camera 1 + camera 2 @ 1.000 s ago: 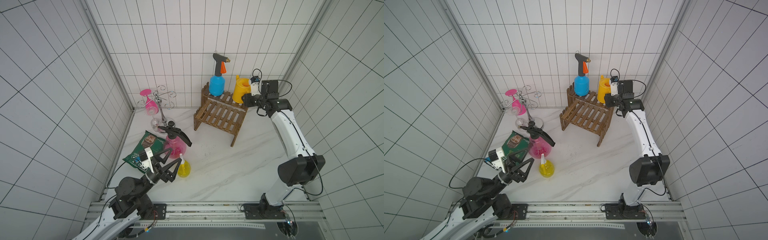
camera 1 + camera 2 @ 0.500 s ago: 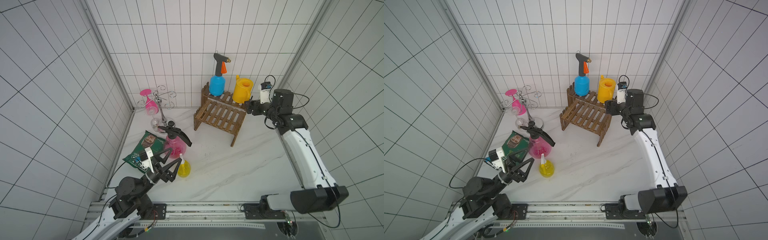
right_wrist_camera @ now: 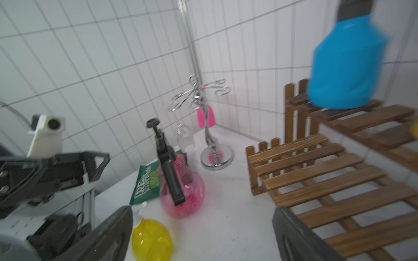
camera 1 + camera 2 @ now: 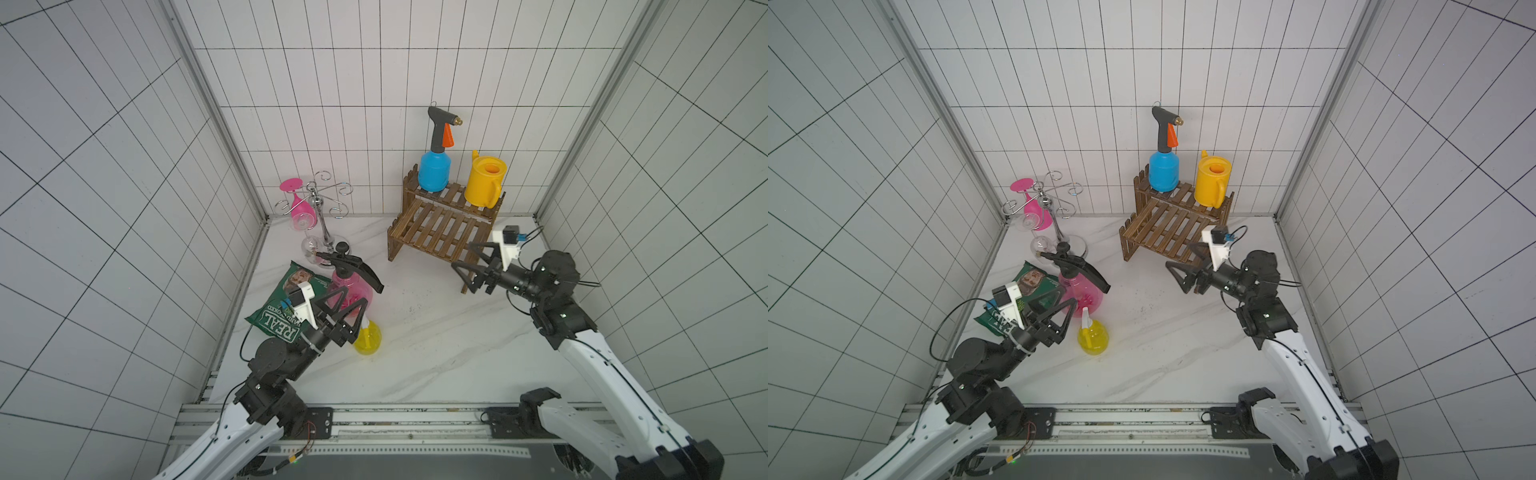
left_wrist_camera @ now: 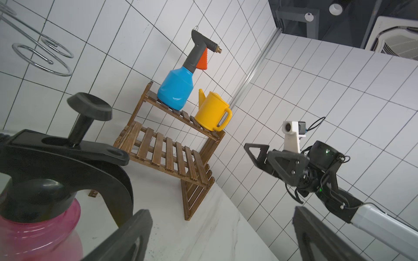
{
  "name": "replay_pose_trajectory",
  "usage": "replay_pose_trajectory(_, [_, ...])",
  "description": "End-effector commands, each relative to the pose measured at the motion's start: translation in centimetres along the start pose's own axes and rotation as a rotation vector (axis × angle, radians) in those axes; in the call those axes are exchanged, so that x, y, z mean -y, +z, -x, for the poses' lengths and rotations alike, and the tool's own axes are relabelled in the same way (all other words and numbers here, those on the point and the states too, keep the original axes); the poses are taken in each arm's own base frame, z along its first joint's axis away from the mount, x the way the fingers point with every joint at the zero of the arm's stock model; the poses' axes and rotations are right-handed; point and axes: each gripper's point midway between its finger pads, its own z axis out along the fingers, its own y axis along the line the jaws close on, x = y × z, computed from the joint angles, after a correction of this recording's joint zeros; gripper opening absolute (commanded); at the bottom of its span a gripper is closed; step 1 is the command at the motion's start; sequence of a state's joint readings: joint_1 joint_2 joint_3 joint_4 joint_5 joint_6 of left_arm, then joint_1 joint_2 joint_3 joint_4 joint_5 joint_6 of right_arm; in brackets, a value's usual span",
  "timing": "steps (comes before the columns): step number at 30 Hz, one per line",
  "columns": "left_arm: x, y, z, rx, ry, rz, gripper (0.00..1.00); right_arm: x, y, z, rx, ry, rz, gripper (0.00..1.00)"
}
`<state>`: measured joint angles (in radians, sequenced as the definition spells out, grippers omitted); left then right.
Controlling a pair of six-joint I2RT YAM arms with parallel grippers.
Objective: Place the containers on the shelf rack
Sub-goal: 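Pick up a container from the center of the board.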
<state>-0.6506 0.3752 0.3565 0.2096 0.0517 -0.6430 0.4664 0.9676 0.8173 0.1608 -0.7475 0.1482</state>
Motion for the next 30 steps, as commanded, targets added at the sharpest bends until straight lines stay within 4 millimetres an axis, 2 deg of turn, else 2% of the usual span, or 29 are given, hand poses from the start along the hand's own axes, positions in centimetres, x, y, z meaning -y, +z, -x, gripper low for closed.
replay_pose_trajectory(1, [0.1,0.6,1.2,0.027,-0.114,-0.042,0.99,-5.5,2.4,-2.8,-0.111,-0.211,0.208,0.99])
replay_pose_trajectory(3, [-0.9,0.9,1.4,0.019,-0.127,0.004,0.99,-5.6,4.3,-5.4,-0.2,-0.233,0.21,0.99])
replay_pose_trajectory(6, [-1.5,0.4,2.0,0.003,-0.073,0.09,0.98,-5.0,6.8,-8.3,-0.282,-0.255,0.203,0.99])
replay_pose_trajectory(9, [-2.3,-0.8,2.5,0.021,-0.018,0.159,0.98,-3.9,9.6,-9.4,-0.33,-0.226,0.191,0.99])
replay_pose_trajectory(14, [-3.2,-2.0,2.7,0.073,0.012,0.194,0.99,-2.3,12.7,-9.5,-0.333,-0.189,0.161,0.99])
replay_pose_trajectory(17, [-3.0,-2.1,2.6,0.082,0.013,0.173,0.99,-1.7,13.9,-9.1,-0.308,-0.182,0.149,0.99])
replay_pose_trajectory(22, [-2.4,-2.3,2.8,0.082,0.021,0.142,0.99,-1.3,14.8,-8.4,-0.279,-0.187,0.134,0.99])
replay_pose_trajectory(30, [-2.6,-2.5,2.3,0.079,0.027,0.139,0.98,-1.4,16.0,-6.5,-0.158,-0.17,0.149,0.99])
